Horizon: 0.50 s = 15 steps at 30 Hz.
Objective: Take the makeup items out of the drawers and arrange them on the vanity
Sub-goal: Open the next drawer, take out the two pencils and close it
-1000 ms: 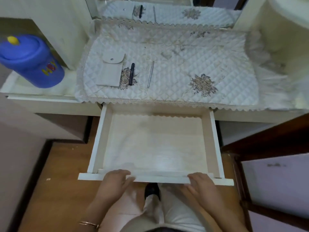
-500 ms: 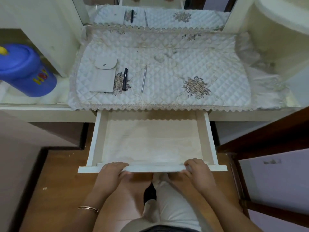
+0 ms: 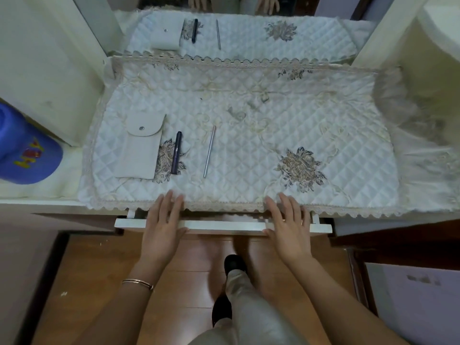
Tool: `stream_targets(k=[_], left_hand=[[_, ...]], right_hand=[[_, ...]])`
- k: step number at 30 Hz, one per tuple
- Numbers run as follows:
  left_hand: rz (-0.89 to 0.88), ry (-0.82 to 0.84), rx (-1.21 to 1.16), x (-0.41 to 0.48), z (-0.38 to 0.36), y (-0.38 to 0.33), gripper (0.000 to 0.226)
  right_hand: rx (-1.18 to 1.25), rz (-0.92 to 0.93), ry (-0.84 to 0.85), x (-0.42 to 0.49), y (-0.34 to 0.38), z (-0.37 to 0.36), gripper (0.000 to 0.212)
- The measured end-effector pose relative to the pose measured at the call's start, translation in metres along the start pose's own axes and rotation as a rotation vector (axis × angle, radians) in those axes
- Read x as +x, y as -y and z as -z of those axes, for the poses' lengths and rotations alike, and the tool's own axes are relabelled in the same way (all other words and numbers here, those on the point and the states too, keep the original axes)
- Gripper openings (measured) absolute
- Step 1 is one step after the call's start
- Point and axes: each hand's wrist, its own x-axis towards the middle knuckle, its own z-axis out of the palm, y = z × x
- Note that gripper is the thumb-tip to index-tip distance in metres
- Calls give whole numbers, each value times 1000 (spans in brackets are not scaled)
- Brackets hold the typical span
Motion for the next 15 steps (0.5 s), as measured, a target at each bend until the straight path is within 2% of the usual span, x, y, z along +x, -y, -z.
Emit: stream_targets(k=[4, 7, 11, 15], left_hand=[[10, 12, -23, 32, -4, -2, 70], [45, -3, -15, 45, -7, 2, 66], [56, 8, 0, 44, -11, 3, 63], [79, 51, -33, 40, -9, -9, 53]], right_hand=[[12, 14, 6, 30, -1, -2, 78], [22, 63, -59, 45, -7, -6, 66], [-7, 87, -53, 43, -10, -11, 70], [24, 13, 75, 39, -2, -6, 69]])
